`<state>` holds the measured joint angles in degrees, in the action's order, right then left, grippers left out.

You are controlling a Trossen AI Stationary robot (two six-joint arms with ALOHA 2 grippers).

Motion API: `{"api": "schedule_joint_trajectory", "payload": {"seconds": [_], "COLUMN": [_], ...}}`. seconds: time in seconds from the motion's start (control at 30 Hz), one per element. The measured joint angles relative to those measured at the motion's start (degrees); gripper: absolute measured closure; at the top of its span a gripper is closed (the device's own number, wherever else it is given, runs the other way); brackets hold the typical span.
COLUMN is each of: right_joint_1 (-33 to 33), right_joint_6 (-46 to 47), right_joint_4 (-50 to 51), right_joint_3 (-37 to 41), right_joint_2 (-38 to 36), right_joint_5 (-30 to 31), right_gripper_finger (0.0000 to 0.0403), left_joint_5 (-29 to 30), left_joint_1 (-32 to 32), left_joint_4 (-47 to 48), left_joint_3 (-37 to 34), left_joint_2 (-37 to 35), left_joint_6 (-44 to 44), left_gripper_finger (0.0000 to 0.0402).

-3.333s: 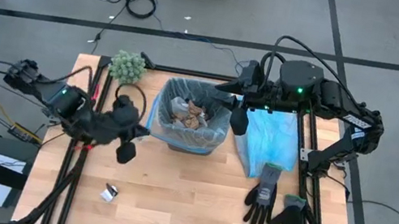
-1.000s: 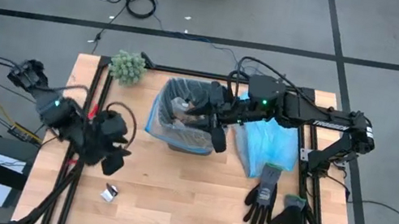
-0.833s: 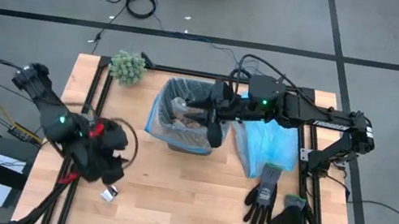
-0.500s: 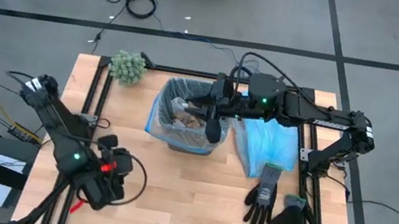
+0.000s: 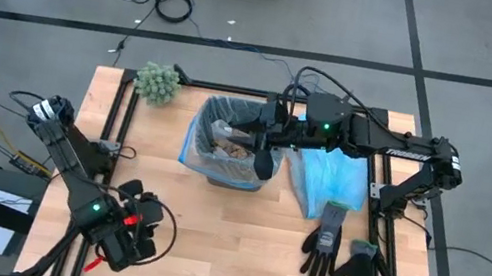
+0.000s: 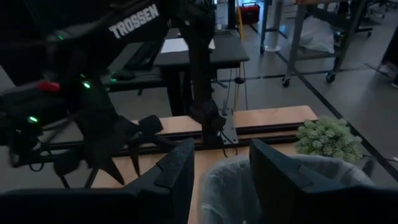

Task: Place trash/remove bag and relplace
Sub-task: Put the white paper into the trash bin

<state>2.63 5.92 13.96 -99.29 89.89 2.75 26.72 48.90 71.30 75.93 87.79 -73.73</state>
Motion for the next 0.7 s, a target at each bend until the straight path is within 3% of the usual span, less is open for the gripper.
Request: {"api": "schedule_joint_trajectory", "payload": {"seconds": [0.17,0.3,0.5,0.7], "right_joint_1": [0.95,1.05,0.28,-0.8], "right_joint_6": [-0.06,-0.07,-0.09,-0.09], "right_joint_4": [-0.01,-0.03,-0.16,-0.14], "right_joint_3": [0.0,-0.02,-0.02,-0.02], "right_joint_2": [0.0,0.0,0.0,0.0], "right_joint_5": [-0.14,-0.11,-0.11,-1.15], "right_gripper_finger": [0.0261,0.0261,0.0261,0.0261], "left_joint_5": [-0.45,-0.9,-10.71,-14.42], "left_joint_1": [1.97,2.59,2.22,2.11], "left_joint_4": [-10.1,-11.27,-13.62,-27.42], "left_joint_3": [-7.43,-10.54,-18.3,-23.37], "left_joint_2": [-1.22,-1.71,-1.62,-1.6], "left_joint_6": [-7.06,-16.82,-33.38,-37.58], "left_gripper_finger": [0.0249,0.0249,0.0249,0.0249]}}
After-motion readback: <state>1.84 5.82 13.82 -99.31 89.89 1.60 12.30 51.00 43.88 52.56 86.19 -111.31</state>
